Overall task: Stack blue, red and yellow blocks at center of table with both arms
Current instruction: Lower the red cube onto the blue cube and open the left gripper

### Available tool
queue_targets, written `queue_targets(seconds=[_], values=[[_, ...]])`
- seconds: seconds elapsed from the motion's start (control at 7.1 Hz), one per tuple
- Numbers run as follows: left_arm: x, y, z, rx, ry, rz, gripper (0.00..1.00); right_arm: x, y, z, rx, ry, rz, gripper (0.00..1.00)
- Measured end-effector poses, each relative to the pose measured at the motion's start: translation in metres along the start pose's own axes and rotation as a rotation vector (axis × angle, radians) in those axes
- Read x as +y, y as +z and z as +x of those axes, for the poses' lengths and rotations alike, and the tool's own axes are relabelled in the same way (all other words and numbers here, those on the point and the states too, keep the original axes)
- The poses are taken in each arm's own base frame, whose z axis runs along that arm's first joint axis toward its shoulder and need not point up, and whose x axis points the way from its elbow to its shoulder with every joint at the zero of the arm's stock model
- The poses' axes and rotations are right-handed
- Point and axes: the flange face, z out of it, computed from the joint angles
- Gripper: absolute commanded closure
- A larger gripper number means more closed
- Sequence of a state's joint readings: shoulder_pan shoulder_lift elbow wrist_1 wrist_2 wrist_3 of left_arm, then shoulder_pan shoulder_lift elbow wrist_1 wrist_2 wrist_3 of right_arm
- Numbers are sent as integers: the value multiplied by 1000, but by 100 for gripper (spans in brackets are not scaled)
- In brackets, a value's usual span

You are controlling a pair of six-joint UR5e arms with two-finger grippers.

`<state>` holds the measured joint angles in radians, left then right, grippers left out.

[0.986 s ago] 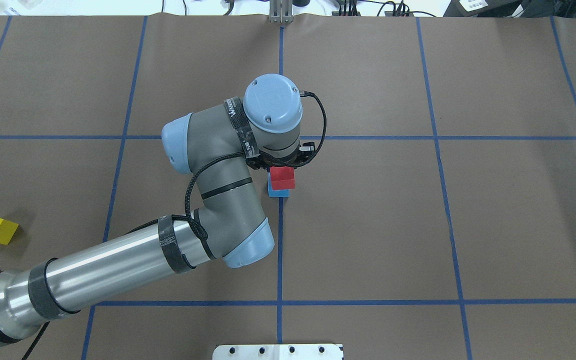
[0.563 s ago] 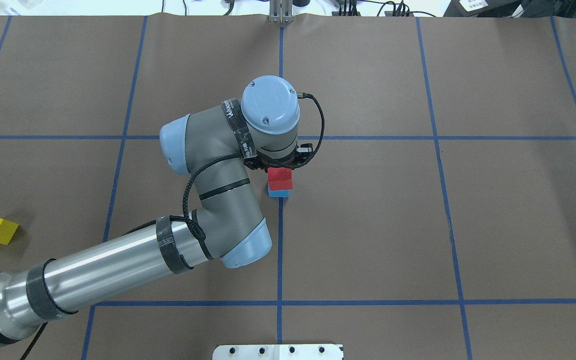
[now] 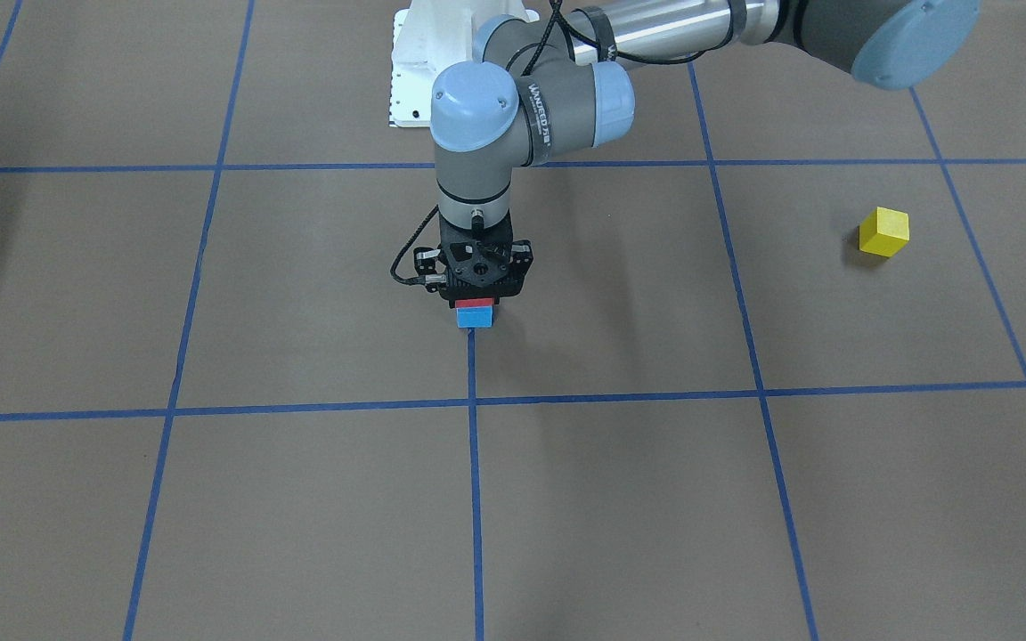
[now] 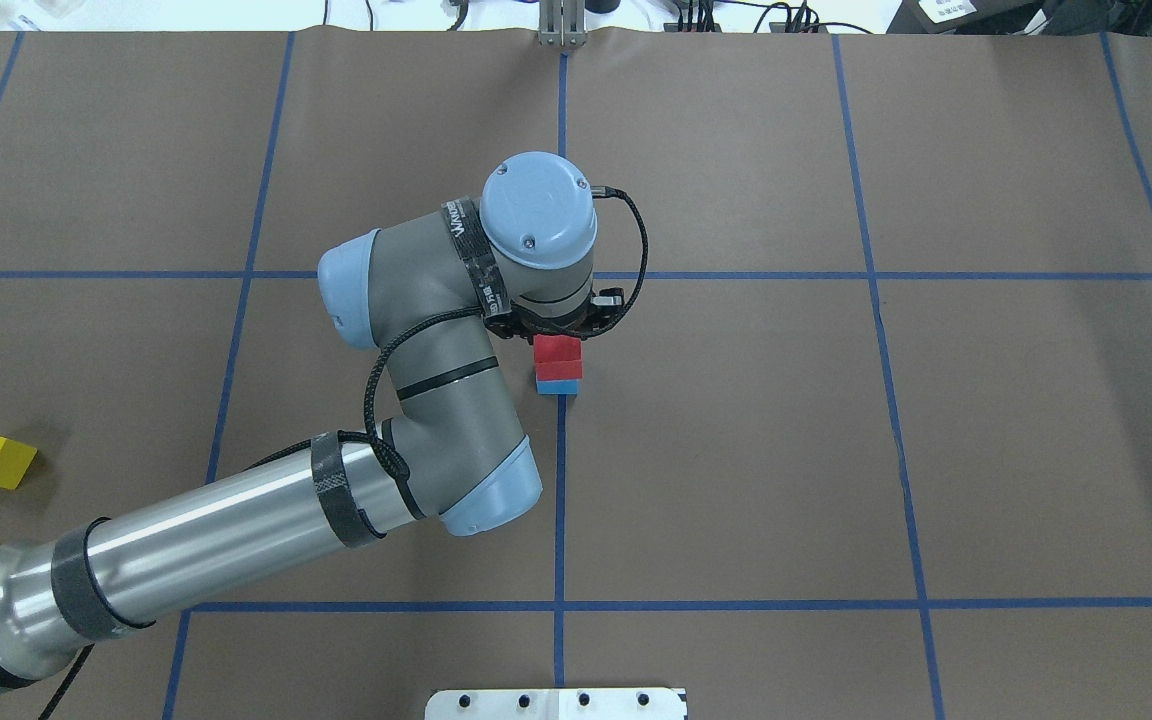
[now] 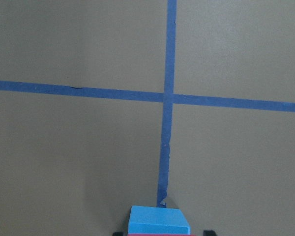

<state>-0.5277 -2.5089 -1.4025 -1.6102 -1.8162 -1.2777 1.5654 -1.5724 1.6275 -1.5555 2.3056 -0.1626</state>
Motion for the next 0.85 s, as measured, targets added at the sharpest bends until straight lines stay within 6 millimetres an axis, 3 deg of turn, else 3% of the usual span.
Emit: queue_targets(seconds=[0.42, 0.85], values=[[-1, 1, 0, 12, 5, 5, 80, 0, 0, 0, 0, 0, 0, 0], [-1, 5, -4, 5, 5, 6, 77, 0, 0, 0, 1, -2, 4, 0]])
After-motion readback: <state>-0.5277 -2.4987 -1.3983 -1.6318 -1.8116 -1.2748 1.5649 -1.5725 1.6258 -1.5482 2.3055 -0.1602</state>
